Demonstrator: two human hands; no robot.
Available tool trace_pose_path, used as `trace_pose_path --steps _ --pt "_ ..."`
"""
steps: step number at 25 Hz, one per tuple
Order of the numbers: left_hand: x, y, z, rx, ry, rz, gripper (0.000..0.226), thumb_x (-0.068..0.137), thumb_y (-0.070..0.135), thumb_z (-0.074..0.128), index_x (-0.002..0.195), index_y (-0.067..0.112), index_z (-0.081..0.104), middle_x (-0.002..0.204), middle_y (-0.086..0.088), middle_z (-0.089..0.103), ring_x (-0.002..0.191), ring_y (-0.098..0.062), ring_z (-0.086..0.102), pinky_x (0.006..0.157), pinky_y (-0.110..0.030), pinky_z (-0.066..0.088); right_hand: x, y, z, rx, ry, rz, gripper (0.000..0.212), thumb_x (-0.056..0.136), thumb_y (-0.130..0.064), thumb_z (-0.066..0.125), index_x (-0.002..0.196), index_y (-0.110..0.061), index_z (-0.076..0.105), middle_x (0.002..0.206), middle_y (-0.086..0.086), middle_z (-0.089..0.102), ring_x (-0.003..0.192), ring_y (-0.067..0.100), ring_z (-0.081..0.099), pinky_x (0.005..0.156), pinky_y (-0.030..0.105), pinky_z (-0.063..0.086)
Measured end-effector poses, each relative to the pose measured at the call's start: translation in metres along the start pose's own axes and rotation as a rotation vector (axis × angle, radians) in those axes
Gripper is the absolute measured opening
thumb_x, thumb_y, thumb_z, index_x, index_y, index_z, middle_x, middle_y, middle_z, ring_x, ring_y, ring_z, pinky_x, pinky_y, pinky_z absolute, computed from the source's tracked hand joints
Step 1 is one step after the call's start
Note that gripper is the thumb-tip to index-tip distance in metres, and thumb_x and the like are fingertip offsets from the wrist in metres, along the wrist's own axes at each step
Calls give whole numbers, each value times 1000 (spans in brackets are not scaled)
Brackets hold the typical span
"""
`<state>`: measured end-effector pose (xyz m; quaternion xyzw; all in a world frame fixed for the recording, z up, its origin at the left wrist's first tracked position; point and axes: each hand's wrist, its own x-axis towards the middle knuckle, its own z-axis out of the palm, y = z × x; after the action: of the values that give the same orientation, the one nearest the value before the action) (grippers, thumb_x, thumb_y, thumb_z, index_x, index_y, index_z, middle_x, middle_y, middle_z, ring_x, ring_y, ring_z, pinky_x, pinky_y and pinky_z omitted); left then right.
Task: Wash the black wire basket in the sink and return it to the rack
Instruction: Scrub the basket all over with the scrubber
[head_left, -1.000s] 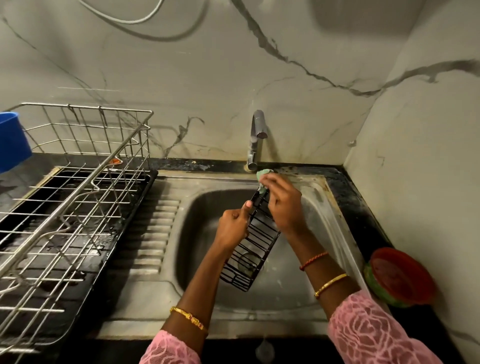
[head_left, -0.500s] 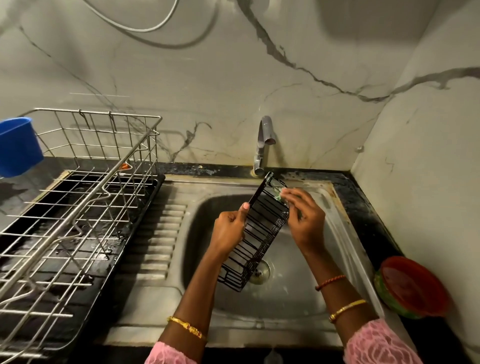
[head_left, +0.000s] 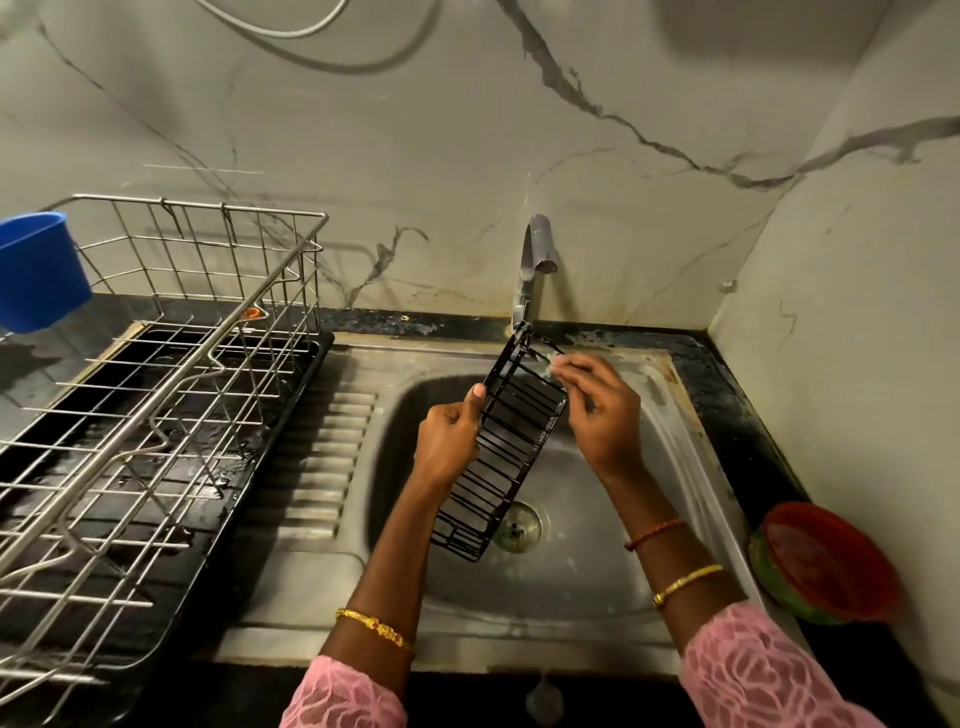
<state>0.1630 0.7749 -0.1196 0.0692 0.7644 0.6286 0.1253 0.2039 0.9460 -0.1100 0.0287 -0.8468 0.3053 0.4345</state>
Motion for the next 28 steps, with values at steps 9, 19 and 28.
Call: trace_pose_path --steps 9,19,28 --pt "-1 -2 11 142 5 -85 56 90 59 47 51 21 35 60 -5 46 59 -20 41 64 -31 36 -47 9 -1 -126 164 -3 26 80 19 54 99 7 67 105 22 63 104 21 57 95 26 48" --pt "-1 0 12 211 -58 -114 54 90 59 46 53 21 38 58 -3 46 50 -14 43 65 -30 40 24 -18 -2 193 169 353 20 83 0 63 103 0 64 107 14 64 95 20 65 78 24 57" --pt "-4 -1 14 108 -80 -89 40 97 34 44 65 13 53 60 -1 51 53 -13 44 56 -27 40 -8 -36 20 -221 -326 104 37 84 11 49 116 -2 62 118 14 60 116 27 46 100 37 44"
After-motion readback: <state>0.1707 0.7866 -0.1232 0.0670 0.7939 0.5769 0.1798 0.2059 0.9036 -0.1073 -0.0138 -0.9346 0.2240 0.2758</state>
